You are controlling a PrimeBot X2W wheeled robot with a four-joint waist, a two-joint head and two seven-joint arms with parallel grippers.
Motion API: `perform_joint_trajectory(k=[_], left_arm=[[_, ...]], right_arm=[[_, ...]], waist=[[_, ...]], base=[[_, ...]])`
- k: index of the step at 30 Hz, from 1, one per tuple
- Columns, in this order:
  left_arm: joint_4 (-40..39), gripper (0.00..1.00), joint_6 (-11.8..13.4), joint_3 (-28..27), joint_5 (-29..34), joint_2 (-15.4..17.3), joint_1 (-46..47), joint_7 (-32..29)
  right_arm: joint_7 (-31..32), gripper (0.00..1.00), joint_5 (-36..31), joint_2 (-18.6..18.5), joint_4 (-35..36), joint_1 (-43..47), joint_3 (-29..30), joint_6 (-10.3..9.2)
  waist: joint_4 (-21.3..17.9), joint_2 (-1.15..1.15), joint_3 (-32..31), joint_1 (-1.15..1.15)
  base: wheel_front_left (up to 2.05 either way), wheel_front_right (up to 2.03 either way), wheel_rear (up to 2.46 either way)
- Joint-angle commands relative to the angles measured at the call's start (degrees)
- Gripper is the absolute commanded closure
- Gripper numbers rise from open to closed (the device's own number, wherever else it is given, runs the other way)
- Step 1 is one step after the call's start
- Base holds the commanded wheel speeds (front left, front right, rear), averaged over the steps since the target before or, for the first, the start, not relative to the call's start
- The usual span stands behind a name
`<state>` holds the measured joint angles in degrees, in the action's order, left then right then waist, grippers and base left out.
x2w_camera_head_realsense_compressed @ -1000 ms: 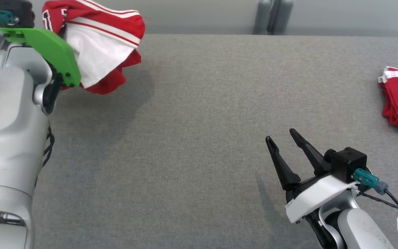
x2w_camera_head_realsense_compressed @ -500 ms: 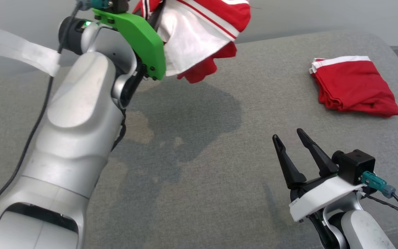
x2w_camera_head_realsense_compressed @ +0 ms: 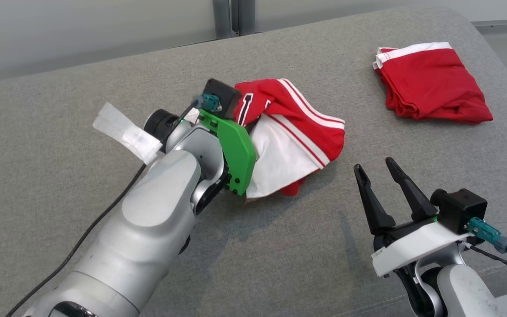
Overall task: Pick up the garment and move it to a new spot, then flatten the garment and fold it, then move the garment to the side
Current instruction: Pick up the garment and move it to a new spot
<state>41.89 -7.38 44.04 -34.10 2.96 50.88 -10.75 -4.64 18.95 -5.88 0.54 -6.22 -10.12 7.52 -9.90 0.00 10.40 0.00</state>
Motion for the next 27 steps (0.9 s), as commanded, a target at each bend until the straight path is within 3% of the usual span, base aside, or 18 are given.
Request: perform_joint_trajectory(k=[1, 2, 3, 4, 5, 16, 27], left_arm=[[0.8, 1.0, 0.1, 0.5, 0.7, 0.5, -1.3, -0.1], [1.3, 1.0, 0.2, 0.8, 0.9, 0.7, -1.7, -0.2], [1.8, 0.62, 0.4, 1.0, 0.8, 0.9, -2.1, -0.2], [2.3, 0.05, 0.5, 1.3, 0.8, 1.0, -2.5, -0.6], [2.6, 0.0, 0.4, 1.5, 0.8, 1.2, -2.8, -0.8], [1.5, 0.0, 0.9, 2.5, 0.7, 3.4, -2.6, -3.9], [-11.4, 0.0, 2.4, 2.8, 0.7, 6.1, -1.4, -8.2]], right_arm=[[-0.4, 0.0, -0.5, 0.2, -0.2, -0.5, 0.3, -0.06], [-0.5, 0.0, -0.5, 0.3, -0.2, -0.4, 0.4, -0.06], [-0.6, 0.0, -0.5, 0.4, -0.3, -0.3, 0.4, -0.06], [-0.5, 0.0, -0.5, 0.4, -0.4, -0.3, 0.4, -0.06], [-0.6, 0.0, -0.5, 0.5, -0.5, -0.2, 0.4, -0.06], [-0.1, 0.0, -0.9, 0.4, -0.8, 0.8, 0.7, -0.06], [0.8, 0.0, -1.0, 0.3, 0.0, 2.3, 0.5, -0.07]], waist=[[0.0, 0.0, 0.4, 0.0], [0.2, 0.0, 0.5, 0.0], [0.3, 0.0, 0.5, 0.0], [0.5, 0.0, 0.5, 0.0], [0.7, 0.0, 0.5, 0.0], [3.0, 0.0, -2.0, 0.0], [1.6, 0.0, -4.4, 0.0]], base=[[0.0, 0.0, 0.0], [0.0, 0.0, 0.0], [0.0, 0.0, 0.0], [0.0, 0.0, 0.0], [0.0, 0.0, 0.0], [0.0, 0.0, 0.0], [0.0, 0.0, 0.0]])
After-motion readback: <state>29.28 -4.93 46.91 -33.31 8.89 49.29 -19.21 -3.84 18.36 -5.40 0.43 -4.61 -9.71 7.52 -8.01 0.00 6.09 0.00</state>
